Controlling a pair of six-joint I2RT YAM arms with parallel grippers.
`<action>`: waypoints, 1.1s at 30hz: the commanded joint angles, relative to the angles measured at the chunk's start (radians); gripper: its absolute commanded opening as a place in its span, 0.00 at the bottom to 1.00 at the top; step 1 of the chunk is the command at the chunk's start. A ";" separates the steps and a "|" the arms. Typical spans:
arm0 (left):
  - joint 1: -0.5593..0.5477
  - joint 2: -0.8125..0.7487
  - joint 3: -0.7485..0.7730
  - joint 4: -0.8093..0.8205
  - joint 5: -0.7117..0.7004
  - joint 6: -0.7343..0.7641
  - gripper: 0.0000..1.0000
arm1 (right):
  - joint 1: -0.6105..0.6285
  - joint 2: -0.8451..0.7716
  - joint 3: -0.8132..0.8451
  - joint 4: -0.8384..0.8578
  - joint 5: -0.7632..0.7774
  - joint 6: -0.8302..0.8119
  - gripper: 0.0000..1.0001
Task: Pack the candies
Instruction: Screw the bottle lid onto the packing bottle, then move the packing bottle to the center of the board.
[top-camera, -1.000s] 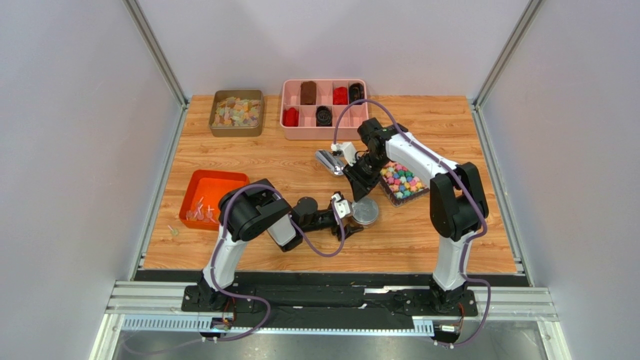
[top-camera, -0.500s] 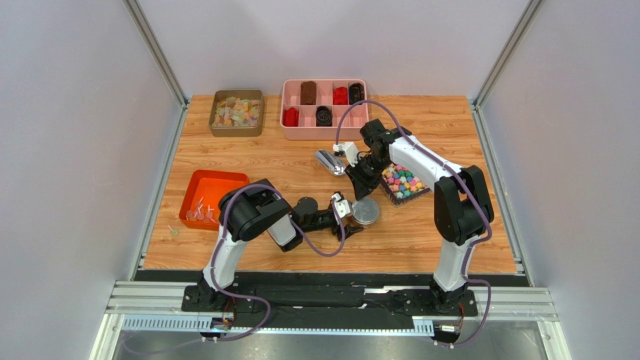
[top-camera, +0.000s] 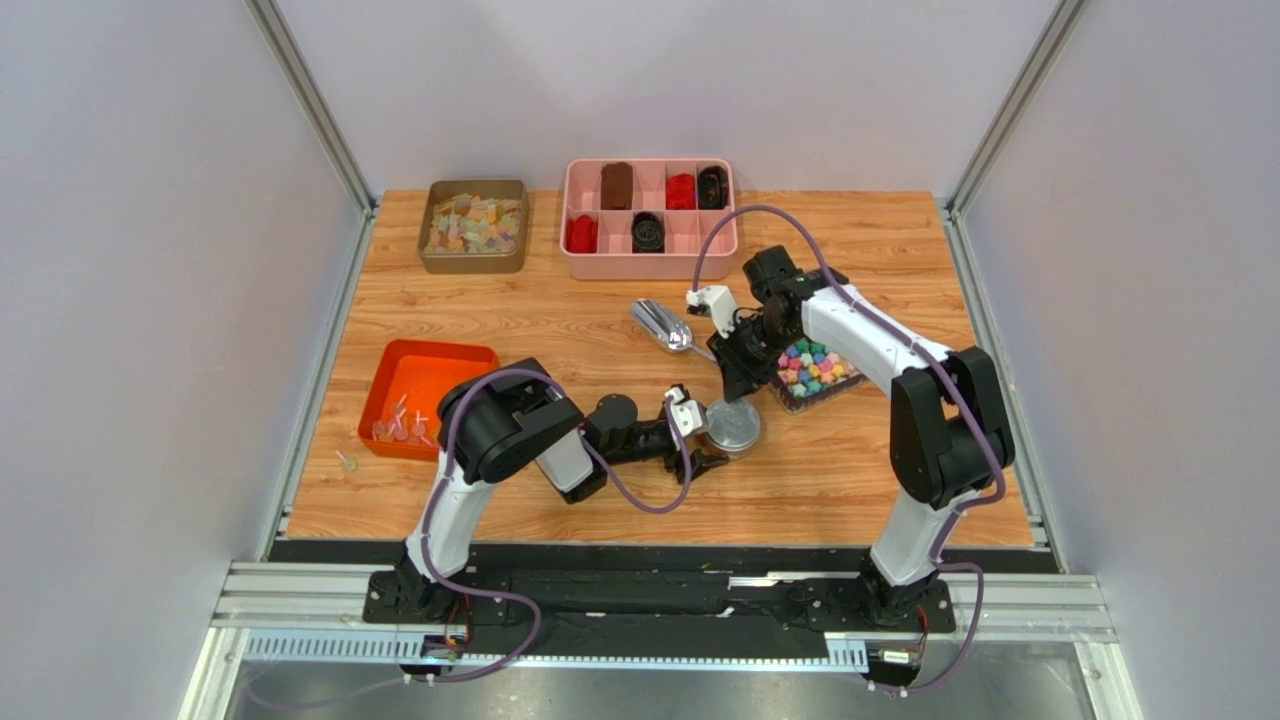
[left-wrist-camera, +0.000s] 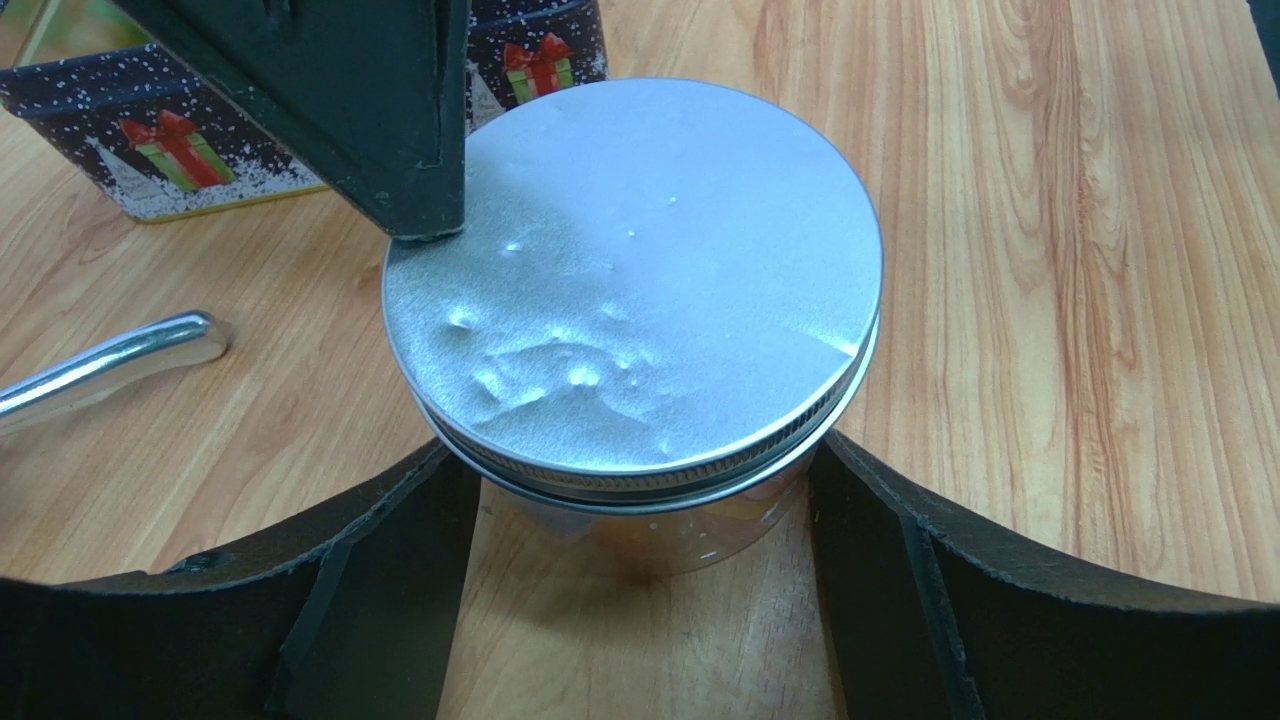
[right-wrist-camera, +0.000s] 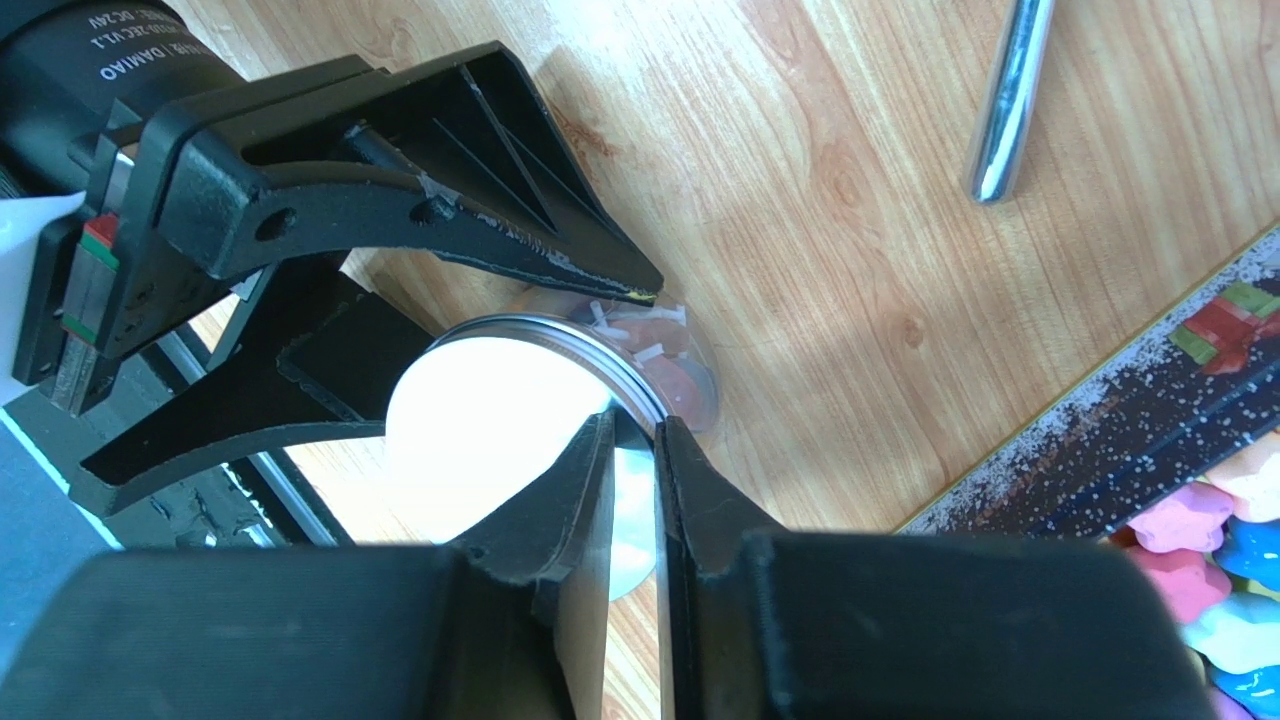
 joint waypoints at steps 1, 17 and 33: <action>0.030 0.004 0.015 0.168 -0.086 0.008 0.68 | -0.014 0.000 -0.087 -0.144 0.113 -0.024 0.14; 0.026 -0.030 -0.037 0.188 -0.075 0.054 0.99 | -0.011 0.061 0.067 -0.152 0.041 0.005 0.35; 0.052 -0.313 -0.239 0.070 -0.024 0.146 0.99 | -0.011 -0.021 -0.002 -0.165 0.004 0.020 0.59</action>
